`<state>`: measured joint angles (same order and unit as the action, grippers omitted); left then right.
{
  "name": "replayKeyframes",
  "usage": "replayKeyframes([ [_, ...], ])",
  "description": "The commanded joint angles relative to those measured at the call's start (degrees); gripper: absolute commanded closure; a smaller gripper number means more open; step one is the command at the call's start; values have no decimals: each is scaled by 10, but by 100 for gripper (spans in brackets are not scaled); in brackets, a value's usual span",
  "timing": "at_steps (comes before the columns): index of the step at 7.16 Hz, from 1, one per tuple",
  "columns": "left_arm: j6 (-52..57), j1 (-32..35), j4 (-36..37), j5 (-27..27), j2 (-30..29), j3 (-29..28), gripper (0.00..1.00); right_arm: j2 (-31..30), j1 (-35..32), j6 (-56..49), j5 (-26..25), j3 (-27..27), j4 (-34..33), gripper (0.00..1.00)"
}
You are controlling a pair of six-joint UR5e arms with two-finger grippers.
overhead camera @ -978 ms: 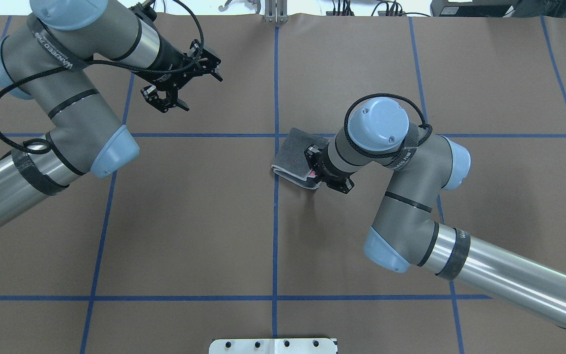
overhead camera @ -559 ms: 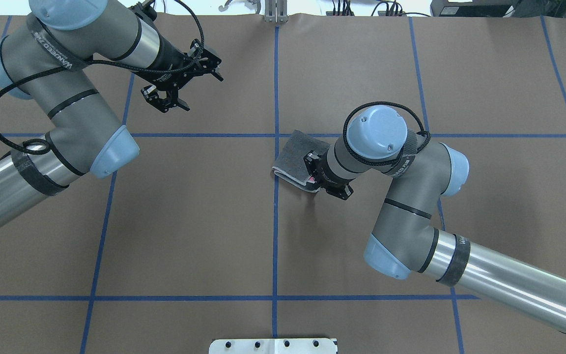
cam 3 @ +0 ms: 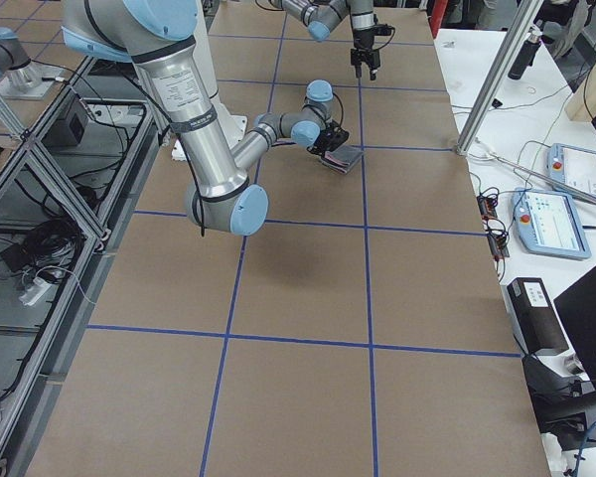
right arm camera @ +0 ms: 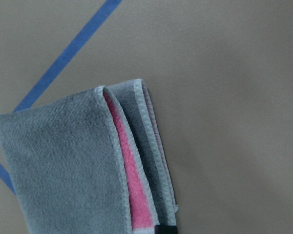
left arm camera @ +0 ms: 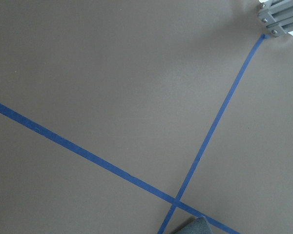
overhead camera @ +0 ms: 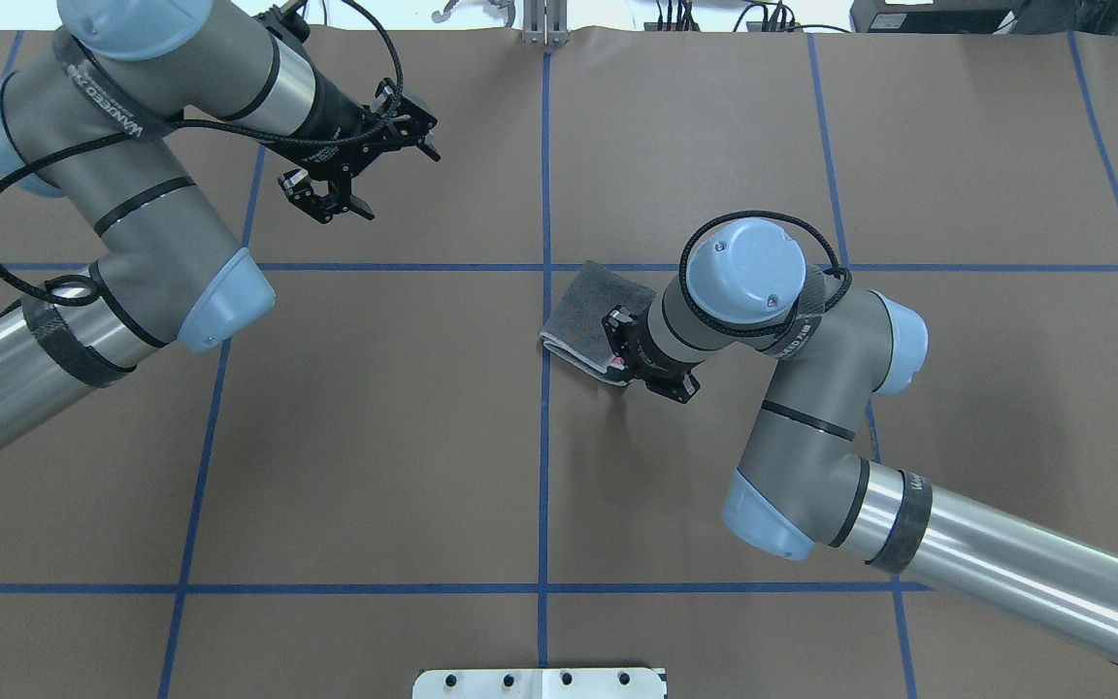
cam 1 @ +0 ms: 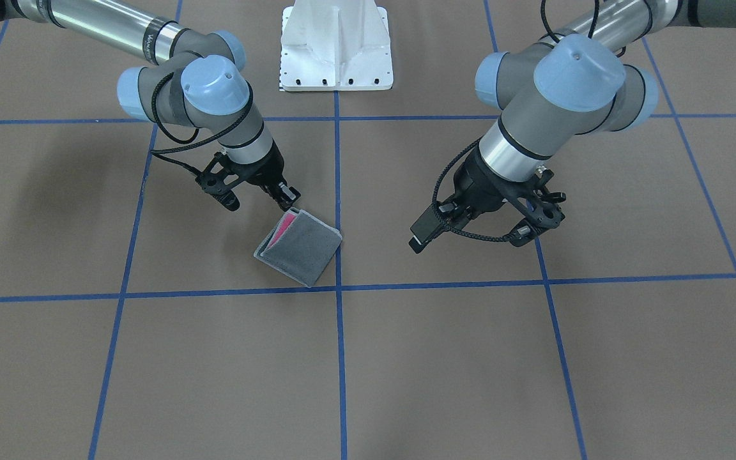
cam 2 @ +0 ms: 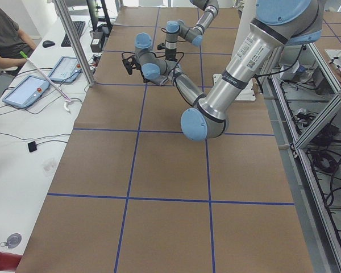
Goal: Fold towel twice with both arms
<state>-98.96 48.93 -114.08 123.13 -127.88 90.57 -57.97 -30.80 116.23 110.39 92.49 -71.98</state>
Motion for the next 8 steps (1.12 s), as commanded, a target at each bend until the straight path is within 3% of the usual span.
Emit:
replayKeyframes([
  [1, 0, -1, 0, 0, 0, 0, 0, -4, 6, 5, -1, 7, 0, 63],
  [2, -1, -1, 0, 0, 0, 0, 0, -7, 16, 7, -14, 8, 1, 1],
  [4, 0, -1, 0, 0, -1, 0, 0, -22, 20, 6, -21, 29, 0, 0],
  [5, 0, -1, 0, 0, -1, 0, 0, -39, 18, 4, -16, 64, -2, 0],
  [8, 3, 4, 13, 1, 0, 4, 0, -55, -56, -27, 38, 77, -7, 0],
])
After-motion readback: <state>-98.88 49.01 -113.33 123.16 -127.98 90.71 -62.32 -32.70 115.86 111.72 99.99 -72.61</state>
